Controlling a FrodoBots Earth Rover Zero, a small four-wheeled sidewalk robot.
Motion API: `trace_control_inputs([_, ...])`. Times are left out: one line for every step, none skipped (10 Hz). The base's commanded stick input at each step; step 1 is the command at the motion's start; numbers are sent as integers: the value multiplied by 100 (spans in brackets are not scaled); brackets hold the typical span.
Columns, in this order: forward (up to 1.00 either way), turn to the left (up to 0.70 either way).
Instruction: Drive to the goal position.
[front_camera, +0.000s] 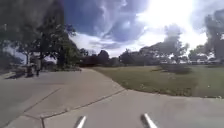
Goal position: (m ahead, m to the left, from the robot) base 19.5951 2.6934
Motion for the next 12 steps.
trace_control_inputs([100, 40])
trace_control_inputs([100, 40])
trace_control_inputs([100, 40])
trace_control_inputs([100, 40])
trace_control_inputs([100, 0])
trace_control_inputs([100, 0])
trace_control_inputs([100, 0])
trace_control_inputs([100, 0])
trace_control_inputs([100, 0])
trace_control_inputs([100, 0])
trace_control_inputs([100, 0])
trace_control_inputs([100, 0])
